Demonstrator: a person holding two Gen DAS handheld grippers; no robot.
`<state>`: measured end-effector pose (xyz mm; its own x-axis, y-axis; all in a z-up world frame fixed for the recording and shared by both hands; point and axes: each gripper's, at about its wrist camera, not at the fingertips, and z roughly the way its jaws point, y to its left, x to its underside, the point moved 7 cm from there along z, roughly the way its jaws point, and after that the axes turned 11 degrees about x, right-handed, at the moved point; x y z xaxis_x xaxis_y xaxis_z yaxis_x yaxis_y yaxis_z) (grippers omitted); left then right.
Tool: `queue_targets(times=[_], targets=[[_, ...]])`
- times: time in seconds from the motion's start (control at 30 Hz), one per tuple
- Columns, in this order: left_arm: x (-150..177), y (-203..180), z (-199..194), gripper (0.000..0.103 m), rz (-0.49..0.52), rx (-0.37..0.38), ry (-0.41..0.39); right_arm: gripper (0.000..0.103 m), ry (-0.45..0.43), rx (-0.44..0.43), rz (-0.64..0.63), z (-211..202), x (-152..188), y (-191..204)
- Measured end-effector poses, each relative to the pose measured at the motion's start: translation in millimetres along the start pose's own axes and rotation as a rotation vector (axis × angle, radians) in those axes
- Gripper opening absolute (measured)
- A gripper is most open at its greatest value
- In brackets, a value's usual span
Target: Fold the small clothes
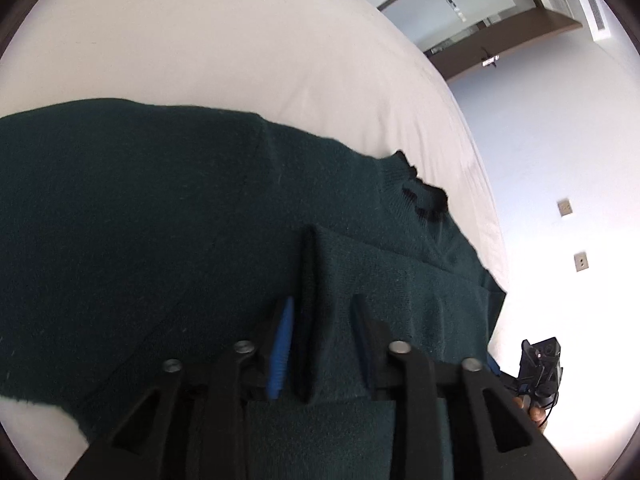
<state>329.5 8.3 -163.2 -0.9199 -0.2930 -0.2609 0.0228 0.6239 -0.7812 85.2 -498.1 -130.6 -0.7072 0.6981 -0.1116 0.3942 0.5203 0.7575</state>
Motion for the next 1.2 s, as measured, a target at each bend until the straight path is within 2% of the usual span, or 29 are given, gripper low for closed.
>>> queue_targets(times=[0.03,0.07,0.17,0.27,0.4,0.43,0.5,0.53,0.63,0.8,0.87,0.93,1.0,1.07,1.1,1.17,1.2], targets=[[1.4,0.1,-17.7,0.061,-0.013,0.021,-0.043,0.076,-0.031,0.005,0.034,-9.9,-2.5,3.7],[3.0,1.5,-37.2,0.071,-0.018,0.036,-0.084,0.076,-0.073,-0.006,0.041,-22.3,-3.6,11.7],[13.8,22.1,-103.0,0.080,-0.031,0.030,-0.187,0.076,-0.207,-0.049,0.062,-62.8,3.8,34.2],[31.4,62.8,-165.0,0.080,-0.100,0.014,-0.275,0.076,-0.262,-0.003,0.045,-84.1,25.0,53.7],[53.6,139.6,-229.5,0.082,-0.294,0.007,-0.383,0.076,-0.232,-0.028,-0.029,-87.7,67.8,90.3],[57.2,156.3,-239.4,0.082,-0.353,0.025,-0.409,0.076,-0.216,-0.045,-0.043,-85.2,80.6,99.0],[59.8,178.0,-257.6,0.080,-0.446,0.141,-0.475,0.076,-0.177,-0.075,-0.071,-77.4,106.6,117.9],[59.0,184.1,-263.3,0.080,-0.481,0.169,-0.509,0.076,-0.161,-0.081,-0.086,-73.3,119.7,127.0],[49.9,199.0,-282.8,0.083,-0.556,0.186,-0.622,0.076,-0.118,-0.084,-0.142,-61.2,155.1,151.1],[46.7,230.0,-293.5,0.086,-0.781,0.227,-0.777,0.076,-0.075,-0.106,-0.195,-50.6,191.5,194.6],[37.7,231.4,-292.9,0.094,-0.809,0.233,-0.821,0.076,-0.073,-0.109,-0.221,-51.2,200.9,210.7],[28.8,238.8,-298.5,0.094,-0.805,0.232,-0.871,0.076,-0.070,-0.113,-0.248,-53.8,208.3,226.2],[19.7,248.1,-302.2,0.084,-0.791,0.239,-0.904,0.076,-0.072,-0.110,-0.273,-54.4,217.4,237.5],[12.5,259.6,-301.4,0.062,-0.787,0.247,-0.909,0.076,-0.070,-0.113,-0.286,-54.7,223.8,245.4],[11.4,265.1,-300.2,0.055,-0.781,0.254,-0.901,0.076,-0.071,-0.113,-0.292,-54.6,227.0,247.7],[9.5,275.4,-297.7,0.025,-0.779,0.260,-0.871,0.076,-0.071,-0.113,-0.298,-54.1,231.8,249.5],[10.9,280.1,-298.2,0.020,-0.783,0.272,-0.868,0.076,-0.070,-0.109,-0.299,-53.2,233.3,249.9]])
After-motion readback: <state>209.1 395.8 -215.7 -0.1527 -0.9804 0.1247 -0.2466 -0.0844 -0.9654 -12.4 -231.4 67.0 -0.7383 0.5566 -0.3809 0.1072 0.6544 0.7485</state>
